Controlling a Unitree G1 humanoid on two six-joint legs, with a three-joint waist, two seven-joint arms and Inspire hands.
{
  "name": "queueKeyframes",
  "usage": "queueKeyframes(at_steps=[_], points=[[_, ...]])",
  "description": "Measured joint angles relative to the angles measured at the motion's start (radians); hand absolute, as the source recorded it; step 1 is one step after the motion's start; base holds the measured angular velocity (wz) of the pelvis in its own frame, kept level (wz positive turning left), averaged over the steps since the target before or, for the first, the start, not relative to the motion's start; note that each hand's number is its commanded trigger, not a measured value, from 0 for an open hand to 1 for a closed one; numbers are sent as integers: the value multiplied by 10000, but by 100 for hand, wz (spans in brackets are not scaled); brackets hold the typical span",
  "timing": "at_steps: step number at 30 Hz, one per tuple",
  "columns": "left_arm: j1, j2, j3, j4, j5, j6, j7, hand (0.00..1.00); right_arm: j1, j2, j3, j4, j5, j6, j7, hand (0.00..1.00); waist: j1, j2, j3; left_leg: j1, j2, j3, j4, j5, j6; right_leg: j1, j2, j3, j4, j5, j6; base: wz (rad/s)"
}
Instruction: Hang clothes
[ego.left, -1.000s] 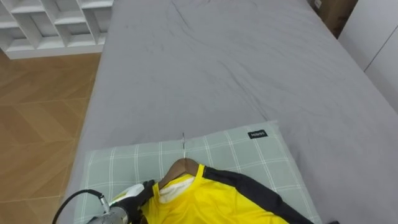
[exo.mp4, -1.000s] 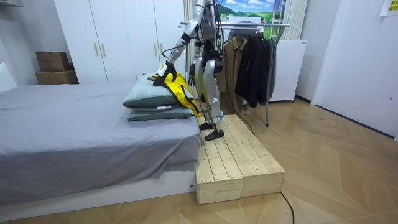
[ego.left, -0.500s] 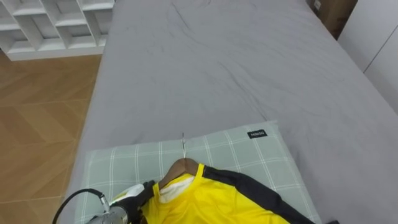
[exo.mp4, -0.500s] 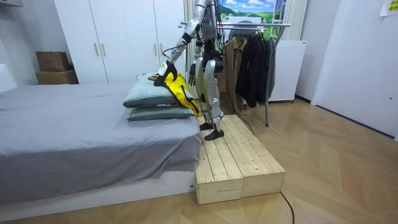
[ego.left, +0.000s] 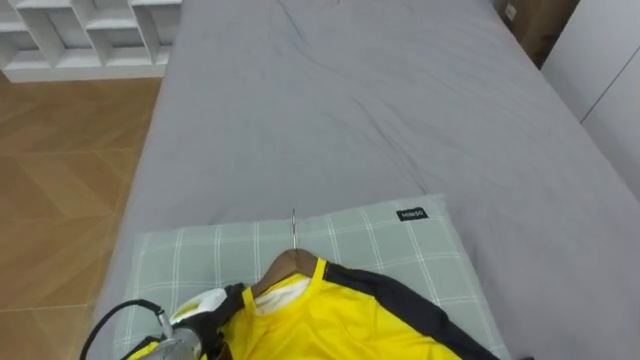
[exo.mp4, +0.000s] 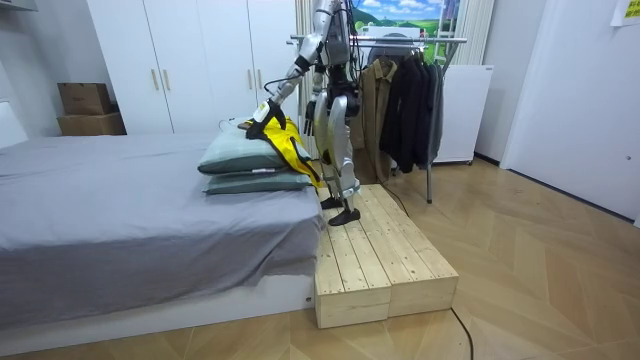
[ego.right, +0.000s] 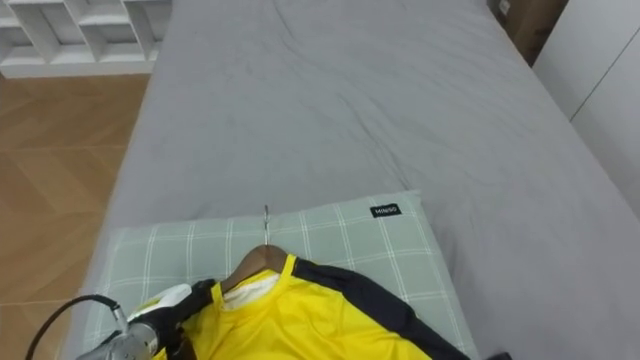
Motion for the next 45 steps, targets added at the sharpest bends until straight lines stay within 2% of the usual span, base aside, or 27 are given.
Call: queueKeyframes(at_steps=[5, 9, 12, 20, 25, 26, 27, 29, 30, 32, 37, 41, 45], points=[[-3, -42, 778, 503, -5, -102, 1070, 0, 21, 205, 282, 7, 146, -23, -393, 0, -7, -121, 8, 10, 5, 13, -5, 4, -7, -8, 24, 82, 15, 6, -10, -1], [-17, -113, 1343, 627, -22, -195, 1949, 0, -3, 390, 393, 10, 231, -47, -699, 0, -1, -222, -16, -137, 13, 18, 38, 6, -10, -147, 85, 67, 46, 13, -21, 0], [-61, -121, 1389, 798, -126, -250, 2507, 0, -12, 484, 405, 10, 264, -97, -818, 0, -27, -242, -9, -372, 23, -18, 176, 6, -9, -338, 71, -5, 109, 20, -29, 4], [-64, -162, 1431, 923, -505, -389, 3235, 0, -38, 622, 663, 2, 380, -169, -1168, 0, 1, -274, 6, -518, 71, 0, 193, 3, -14, -492, 48, 2, 171, 30, -47, 1], [-151, -162, 1435, 924, -884, -473, 3511, 0, -220, 645, 799, -29, 388, -174, -1204, 0, -17, -274, 40, -900, 115, -1, 369, 0, -17, -815, 66, -4, 244, 89, -131, 0], [-202, -162, 1435, 930, -903, -473, 3593, 0, -275, 645, 864, -35, 388, -174, -1241, 0, -17, -281, 70, -1009, 124, -1, 454, 0, -18, -921, 66, 24, 324, 90, -133, 0], [-236, -161, 1430, 939, -903, -475, 3655, 13, -341, 645, 933, -40, 378, -173, -1299, 0, -18, -277, 87, -1108, 132, 4, 471, -2, -19, -1028, 64, 56, 388, 91, -134, 0], [-261, -162, 1414, 946, -903, -487, 3697, 59, -386, 648, 960, -47, 371, -172, -1365, 0, -29, -256, 107, -1210, 137, -21, 487, -4, -21, -1156, 63, 60, 457, 95, -142, 0], [-299, -161, 1413, 957, -903, -495, 3723, 79, -394, 649, 959, -57, 371, -170, -1385, 0, -27, -252, 148, -1244, 137, -31, 488, -6, -26, -1220, 60, 56, 522, 95, -142, 0], [-344, -161, 1393, 982, -904, -514, 3795, 100, -409, 649, 959, -89, 372, -170, -1385, 0, -25, -243, 210, -1288, 137, -40, 487, -13, -37, -1268, 61, 62, 531, 105, -158, 0], [-353, -158, 1313, 1032, -884, -566, 3861, 100, -491, 649, 951, -135, 353, -164, -1389, 0, -3, -242, 230, -1415, 152, -39, 640, 4, -57, -1400, 62, 68, 583, 119, -182, 0], [-486, 14, 1310, 1038, -869, -556, 3940, 100, -616, 650, 947, -177, 246, -165, -1384, 0, 13, -233, 236, -1459, 174, -33, 788, 4, -56, -1402, 63, 72, 652, 114, -183, 0], [-511, 10, 1288, 1087, -874, -449, 3859, 100, -685, 657, 948, -260, 248, -238, -1382, 0, -17, -222, 247, -1506, 173, -71, 780, 3, -55, -1404, 58, 27, 673, 111, -185, 2]])
